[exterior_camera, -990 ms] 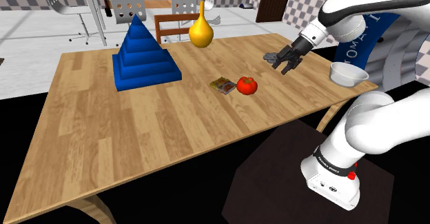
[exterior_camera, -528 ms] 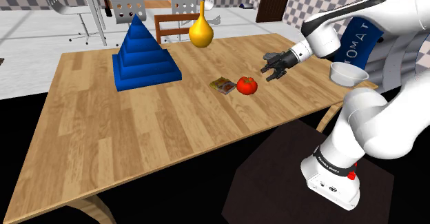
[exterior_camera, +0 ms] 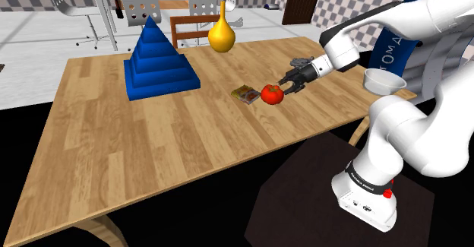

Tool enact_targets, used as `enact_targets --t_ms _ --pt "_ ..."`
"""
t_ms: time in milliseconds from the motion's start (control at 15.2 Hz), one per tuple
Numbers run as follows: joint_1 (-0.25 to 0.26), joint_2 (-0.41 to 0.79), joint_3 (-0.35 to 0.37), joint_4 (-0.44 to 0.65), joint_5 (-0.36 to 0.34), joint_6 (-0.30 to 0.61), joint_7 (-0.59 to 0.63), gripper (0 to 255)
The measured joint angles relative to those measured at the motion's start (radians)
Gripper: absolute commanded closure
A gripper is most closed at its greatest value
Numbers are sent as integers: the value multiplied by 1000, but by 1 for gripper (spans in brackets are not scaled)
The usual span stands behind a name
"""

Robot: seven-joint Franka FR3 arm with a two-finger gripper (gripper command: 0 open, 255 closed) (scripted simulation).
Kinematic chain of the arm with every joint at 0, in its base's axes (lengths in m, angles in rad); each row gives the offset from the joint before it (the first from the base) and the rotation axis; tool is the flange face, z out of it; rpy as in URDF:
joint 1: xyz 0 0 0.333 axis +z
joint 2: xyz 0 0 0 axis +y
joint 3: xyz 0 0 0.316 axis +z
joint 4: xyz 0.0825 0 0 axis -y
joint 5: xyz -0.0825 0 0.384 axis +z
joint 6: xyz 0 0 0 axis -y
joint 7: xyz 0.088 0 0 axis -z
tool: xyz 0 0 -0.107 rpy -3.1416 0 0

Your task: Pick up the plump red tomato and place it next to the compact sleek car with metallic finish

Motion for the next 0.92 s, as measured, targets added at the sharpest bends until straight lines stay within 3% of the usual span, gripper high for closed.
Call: enact_targets --t_ms 132,528,594,924 --pt "60 3 -39 2 24 21 -15 0" --pt "82 2 -54 2 33 30 -20 0" --pt "82 2 -54 2 33 30 -20 255" --pt "79 2 -53 3 33 30 -20 255"
